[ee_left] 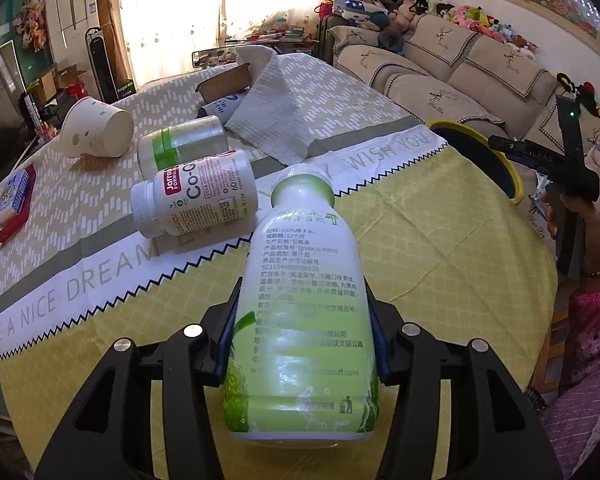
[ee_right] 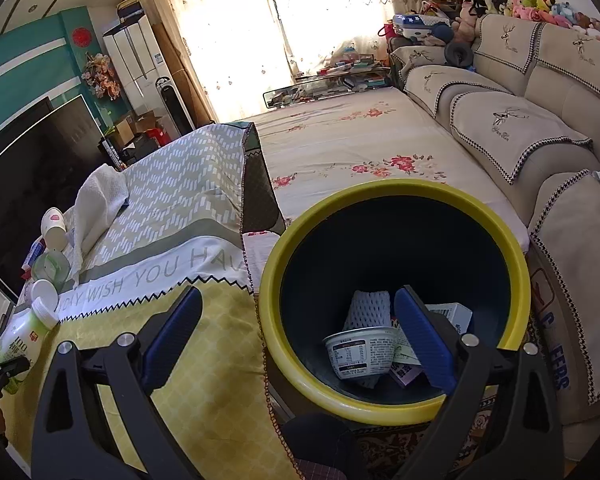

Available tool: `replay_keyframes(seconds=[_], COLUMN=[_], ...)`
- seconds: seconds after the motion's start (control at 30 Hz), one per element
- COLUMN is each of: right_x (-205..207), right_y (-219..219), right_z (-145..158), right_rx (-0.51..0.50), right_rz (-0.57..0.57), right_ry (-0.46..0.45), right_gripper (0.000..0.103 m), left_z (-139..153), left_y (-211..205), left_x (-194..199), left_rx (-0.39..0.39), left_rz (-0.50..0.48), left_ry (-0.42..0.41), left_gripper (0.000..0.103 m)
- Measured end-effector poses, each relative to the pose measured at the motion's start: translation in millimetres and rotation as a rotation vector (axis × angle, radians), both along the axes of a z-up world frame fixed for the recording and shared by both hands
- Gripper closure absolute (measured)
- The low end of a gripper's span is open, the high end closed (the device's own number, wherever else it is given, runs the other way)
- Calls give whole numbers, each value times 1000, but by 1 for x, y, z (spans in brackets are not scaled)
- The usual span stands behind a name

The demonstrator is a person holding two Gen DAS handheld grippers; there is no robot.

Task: Collect trash
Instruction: 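Carry the milk bottle with the left gripper and release it into the bin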

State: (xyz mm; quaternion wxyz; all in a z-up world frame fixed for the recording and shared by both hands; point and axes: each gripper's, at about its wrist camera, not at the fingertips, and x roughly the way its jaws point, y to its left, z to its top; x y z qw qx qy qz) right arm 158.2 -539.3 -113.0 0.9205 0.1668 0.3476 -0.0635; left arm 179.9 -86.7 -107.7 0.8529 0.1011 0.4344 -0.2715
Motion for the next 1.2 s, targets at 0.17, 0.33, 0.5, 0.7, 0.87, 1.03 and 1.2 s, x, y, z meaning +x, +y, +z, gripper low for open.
replay_keyframes(seconds=[0.17,0.33,0.5,0.7,0.87,1.03,1.2], right_x=[-4,-10,-18,-39,-66,-89,-106], right_y=[-4,-9,-18,-45,-84,-121,-145], right_z=[-3,-4,-2,0,-6,-13,-22], right_rx=[10,20,23,9,17,42,64], right_rz=[-10,-19,-34,-102,-203,-280,-327], right_ry=[-1,-12,-25,-33,-29,-28,-24], right_gripper=[11,11,11,11,11,11,11], left_z=[9,26,44,60,64,58,40], left_y=[-6,-24,-53,-109,-173,-244,-315], left_x=[-15,-30,-34,-23,-11,7,28], left_rx=[-26,-38,-62,-95,-98,-88,-63], left_rz=[-8,-53,-117,-220,-317,-397,-446], left_ry=[-8,-50,-79,-73,-60,-21,14], left_gripper=[51,51,51,51,51,51,51])
